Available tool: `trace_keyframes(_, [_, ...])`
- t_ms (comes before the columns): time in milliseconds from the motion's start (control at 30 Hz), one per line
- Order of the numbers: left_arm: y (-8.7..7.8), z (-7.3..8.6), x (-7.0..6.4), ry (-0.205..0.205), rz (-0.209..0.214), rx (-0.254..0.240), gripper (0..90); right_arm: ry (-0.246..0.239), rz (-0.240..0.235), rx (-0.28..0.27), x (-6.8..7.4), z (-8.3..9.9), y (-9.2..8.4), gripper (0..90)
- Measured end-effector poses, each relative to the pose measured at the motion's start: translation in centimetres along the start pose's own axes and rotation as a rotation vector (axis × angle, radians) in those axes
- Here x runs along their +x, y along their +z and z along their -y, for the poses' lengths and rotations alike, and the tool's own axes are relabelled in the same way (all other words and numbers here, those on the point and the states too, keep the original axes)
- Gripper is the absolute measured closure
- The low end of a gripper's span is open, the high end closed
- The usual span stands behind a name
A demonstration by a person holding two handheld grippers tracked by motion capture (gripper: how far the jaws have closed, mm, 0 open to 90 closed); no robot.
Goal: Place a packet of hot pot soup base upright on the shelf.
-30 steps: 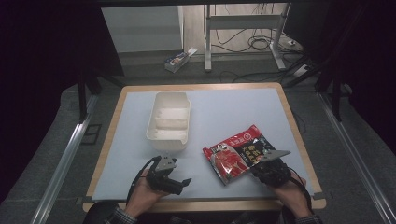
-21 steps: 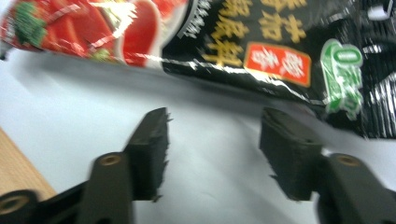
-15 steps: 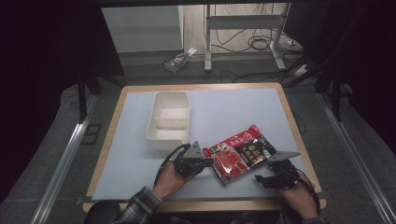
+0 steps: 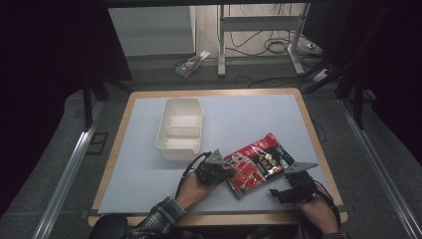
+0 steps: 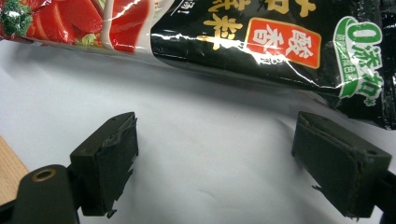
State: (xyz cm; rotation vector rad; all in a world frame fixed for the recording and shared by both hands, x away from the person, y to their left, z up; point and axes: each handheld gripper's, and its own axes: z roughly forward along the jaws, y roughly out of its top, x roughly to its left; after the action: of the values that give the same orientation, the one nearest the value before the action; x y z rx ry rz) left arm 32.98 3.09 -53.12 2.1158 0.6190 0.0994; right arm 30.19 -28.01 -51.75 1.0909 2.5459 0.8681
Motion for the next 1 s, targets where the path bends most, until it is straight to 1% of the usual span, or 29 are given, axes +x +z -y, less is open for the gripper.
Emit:
trace_keyframes(33, [0.0,0.0,-0.2,0.012,-0.014,0.002,90.0,-0.003,0.003,0.001,0.0,0.0,0.0,14.2])
trace_keyframes(67, [0.0,0.0,-0.2,0.012,-0.014,0.002,90.0,-0.004,0.003,0.001,0.0,0.0,0.0,14.2])
trace_keyframes(100, [0.0,0.1,-0.4,0.031,-0.029,0.005,90.0,-0.003,0.005,0.003,0.1,0.0,0.0,14.3])
trace_keyframes(133, [0.0,0.3,-0.6,0.037,-0.043,0.003,90.0,-0.003,0.006,0.002,0.1,0.0,0.0,14.7])
trace_keyframes(167, [0.0,0.4,-0.6,0.030,-0.046,0.003,90.0,-0.005,0.006,-0.001,0.0,0.0,0.0,15.0])
trace_keyframes(200, [-0.1,0.5,-0.6,0.038,-0.048,0.008,90.0,-0.003,0.005,-0.003,0.0,0.0,-0.1,15.4])
trace_keyframes(333, [-0.1,0.8,-0.8,0.038,-0.059,0.010,90.0,0.015,0.005,-0.013,-0.1,0.1,-0.2,15.6])
trace_keyframes(367, [-0.1,1.0,-1.0,0.054,-0.071,0.020,90.0,0.020,0.004,-0.016,-0.2,0.1,-0.3,15.5])
trace_keyframes(400, [-0.1,1.0,-1.0,0.054,-0.071,0.020,90.0,0.020,0.004,-0.016,-0.2,0.1,-0.3,15.5])
trace_keyframes(433, [-0.2,1.1,-1.1,0.063,-0.076,0.032,90.0,0.023,0.004,-0.022,-0.3,0.2,-0.4,14.6])
trace_keyframes(500, [-0.3,1.2,-1.2,0.061,-0.084,0.033,90.0,0.028,0.001,-0.027,-0.3,0.2,-0.5,13.4])
trace_keyframes(533, [-0.3,1.2,-1.2,0.072,-0.090,0.041,90.0,0.028,0.004,-0.030,-0.3,0.2,-0.5,12.5])
trace_keyframes(567, [-0.2,1.3,-1.4,0.071,-0.096,0.034,90.0,0.025,0.005,-0.035,-0.4,0.2,-0.5,12.1])
trace_keyframes(600, [-0.2,1.3,-1.4,0.079,-0.100,0.038,90.0,0.024,-0.001,-0.043,-0.4,0.1,-0.6,11.2])
trace_keyframes(633, [-0.2,1.3,-1.5,0.077,-0.101,0.038,90.0,0.026,-0.006,-0.050,-0.3,0.1,-0.7,10.0])
trace_keyframes(733, [-0.2,1.4,-1.5,0.089,-0.107,0.040,90.0,0.030,-0.012,-0.048,-0.3,0.0,-0.8,7.6])
trace_keyframes(767, [-0.1,1.6,-1.6,0.086,-0.110,0.032,90.0,0.032,-0.028,-0.054,-0.3,0.0,-0.9,3.6])
trace_keyframes(800, [-0.1,1.6,-1.6,0.086,-0.110,0.032,90.0,0.032,-0.028,-0.054,-0.3,0.0,-0.9,3.6])
trace_keyframes(867, [0.0,1.6,-1.7,0.105,-0.120,0.039,90.0,0.014,-0.057,-0.063,-0.4,-0.2,-1.1,0.6])
trace_keyframes(933, [-0.1,1.6,-1.6,0.105,-0.118,0.040,90.0,0.018,-0.060,-0.072,-0.5,-0.3,-1.2,0.6])
trace_keyframes(967, [-0.1,1.6,-1.6,0.101,-0.117,0.038,90.0,0.033,-0.071,-0.076,-0.7,-0.7,-1.6,0.6])
trace_keyframes(1000, [-0.1,1.6,-1.6,0.105,-0.118,0.039,90.0,0.037,-0.070,-0.088,-0.8,-0.9,-1.9,0.7])
